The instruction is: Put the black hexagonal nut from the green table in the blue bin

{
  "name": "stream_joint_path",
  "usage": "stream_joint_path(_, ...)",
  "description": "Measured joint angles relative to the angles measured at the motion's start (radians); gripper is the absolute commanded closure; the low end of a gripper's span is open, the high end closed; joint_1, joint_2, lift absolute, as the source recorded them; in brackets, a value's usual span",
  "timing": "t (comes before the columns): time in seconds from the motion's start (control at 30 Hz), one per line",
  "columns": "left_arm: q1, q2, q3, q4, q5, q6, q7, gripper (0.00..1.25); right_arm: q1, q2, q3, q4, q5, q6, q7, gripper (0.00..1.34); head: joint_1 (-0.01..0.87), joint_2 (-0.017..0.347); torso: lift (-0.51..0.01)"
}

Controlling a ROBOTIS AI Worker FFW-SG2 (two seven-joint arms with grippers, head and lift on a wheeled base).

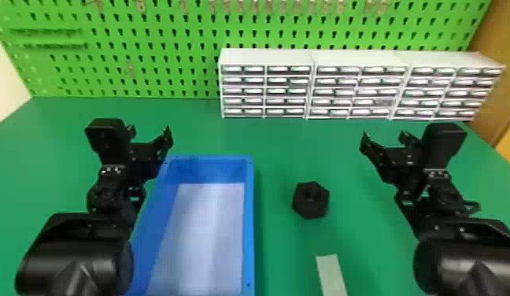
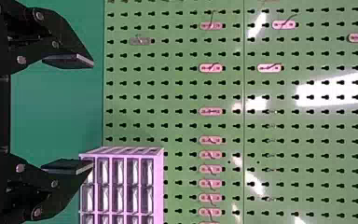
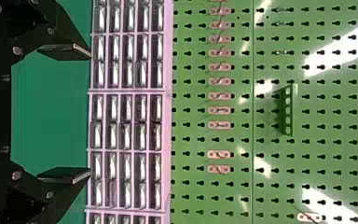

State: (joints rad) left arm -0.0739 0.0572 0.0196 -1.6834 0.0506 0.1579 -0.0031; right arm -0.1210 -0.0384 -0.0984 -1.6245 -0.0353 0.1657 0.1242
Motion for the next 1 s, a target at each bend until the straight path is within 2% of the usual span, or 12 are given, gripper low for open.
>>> stream_joint_path(0.63,0.000,0.000,-0.001,0.000,0.001,0.000,0.000,0.49,-0.002,-0.004,0.004,0.000,-0.010,0.031,0.001,0.39,0.686,0.051,-0.096)
stream_joint_path(0.73,0.001,0.000,0.000,0.000,0.001,0.000,0.000,0.49,-0.015,-0.017,0.019,-0.004,-0.021,0.077,0.002,0.39,0.686,0.051,-0.096)
stream_joint_path(1.0,0.001,0.000,0.000,0.000,0.002,0.000,0.000,0.49,-0.106,-0.084,0.106,-0.011,-0.071,0.296,0.004,0.36,0.686,0.051,-0.096)
